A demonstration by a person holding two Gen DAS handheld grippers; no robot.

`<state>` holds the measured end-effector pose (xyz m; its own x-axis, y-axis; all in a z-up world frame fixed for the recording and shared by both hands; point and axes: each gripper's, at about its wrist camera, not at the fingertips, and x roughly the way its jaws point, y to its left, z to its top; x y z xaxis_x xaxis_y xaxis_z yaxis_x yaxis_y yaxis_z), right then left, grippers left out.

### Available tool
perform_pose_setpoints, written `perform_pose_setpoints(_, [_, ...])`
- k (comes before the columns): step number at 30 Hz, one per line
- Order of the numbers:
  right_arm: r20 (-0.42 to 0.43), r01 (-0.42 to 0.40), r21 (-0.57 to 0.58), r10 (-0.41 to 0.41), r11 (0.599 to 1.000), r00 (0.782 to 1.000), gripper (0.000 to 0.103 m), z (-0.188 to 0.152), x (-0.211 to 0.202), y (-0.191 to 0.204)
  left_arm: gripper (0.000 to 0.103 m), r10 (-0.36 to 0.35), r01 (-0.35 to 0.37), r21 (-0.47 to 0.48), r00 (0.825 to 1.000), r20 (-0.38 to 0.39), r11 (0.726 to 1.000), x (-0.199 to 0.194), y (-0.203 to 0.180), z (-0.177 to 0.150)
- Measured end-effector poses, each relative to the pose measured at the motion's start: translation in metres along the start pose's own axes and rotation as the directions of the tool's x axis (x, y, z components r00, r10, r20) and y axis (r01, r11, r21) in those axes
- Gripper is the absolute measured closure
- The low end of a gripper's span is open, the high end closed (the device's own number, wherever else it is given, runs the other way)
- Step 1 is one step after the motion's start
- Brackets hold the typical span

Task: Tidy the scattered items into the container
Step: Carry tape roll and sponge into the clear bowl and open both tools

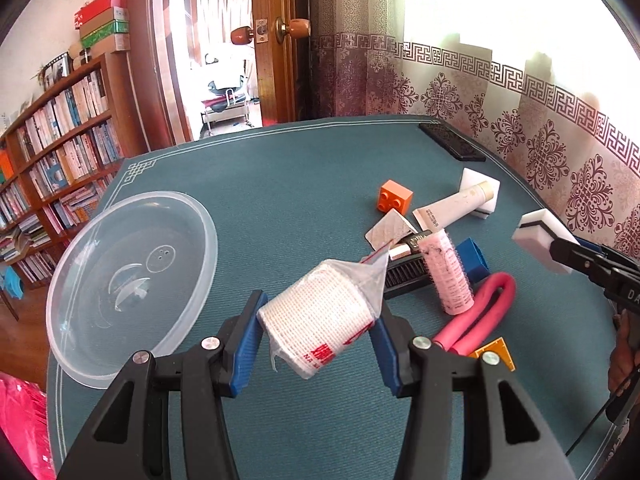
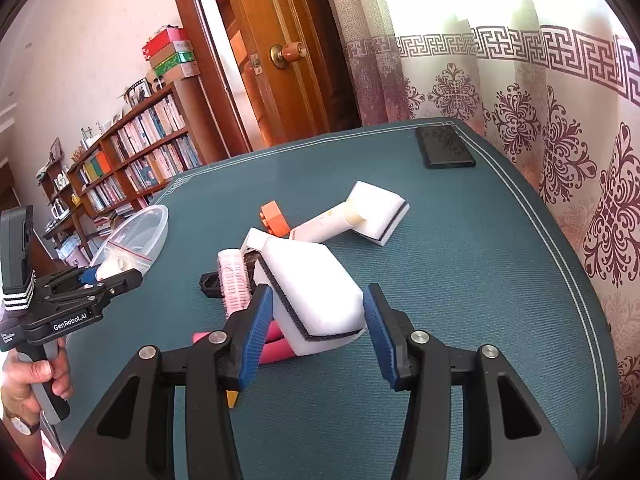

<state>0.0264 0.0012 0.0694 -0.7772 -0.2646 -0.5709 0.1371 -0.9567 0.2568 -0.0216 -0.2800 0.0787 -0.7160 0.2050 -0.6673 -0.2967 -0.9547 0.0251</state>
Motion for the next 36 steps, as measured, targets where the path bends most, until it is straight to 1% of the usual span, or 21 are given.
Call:
perform_pose_setpoints(4, [0.015,-0.011,-0.011,0.011,1.0,1.0,0.053,0.005,-0.003,0.012,0.048,0.052,-0.051,-0.028,0.998,0.04,0.998,-0.014,0.025,0.009])
perform_pose_setpoints(8, [0.022,-0.023,-0.027,0.024,0.999,0.999,0.053,0.008,-0.003,0.028,0.048,0.116,-0.112,-0.051,0.991,0.067,0.992,-0.024,0.052,0.017])
perform_pose_setpoints(13, [0.029,-0.064,-0.034,0.065,0.997,0.997,0.053,0.018,-0.002,0.049,0.048,0.204,-0.197,-0.064,0.973,0.111,0.978,-0.042,0.09,0.028])
perform_pose_setpoints(17, [0.045,-0.098,-0.048,0.1,0.994,0.994,0.053,0.031,0.002,0.073,0.048,0.243,-0.231,-0.097,0.959,0.145,0.968,-0.057,0.117,0.034])
perform_pose_setpoints(19, [0.047,-0.12,-0.055,0.122,0.991,0.991,0.053,0.037,0.007,0.087,0.048,0.248,-0.232,-0.116,0.957,0.153,0.966,-0.059,0.127,0.035])
perform_pose_setpoints(22, [0.043,-0.152,-0.067,0.156,0.986,0.987,0.053,0.044,0.016,0.11,0.048,0.24,-0.218,-0.144,0.958,0.154,0.965,-0.059,0.136,0.031])
perform_pose_setpoints(28, [0.024,-0.197,-0.113,0.201,0.974,0.979,0.053,0.053,0.041,0.159,0.048,0.211,-0.184,-0.192,0.969,0.13,0.964,-0.041,0.151,0.021])
perform_pose_setpoints(31, [0.0,-0.214,-0.122,0.216,0.969,0.976,0.053,0.054,0.057,0.18,0.048,0.193,-0.164,-0.217,0.973,0.124,0.962,-0.033,0.157,0.017])
perform_pose_setpoints(36, [-0.026,-0.238,-0.147,0.237,0.96,0.971,0.053,0.055,0.08,0.214,0.048,0.202,-0.168,-0.25,0.973,0.115,0.953,-0.019,0.166,0.01])
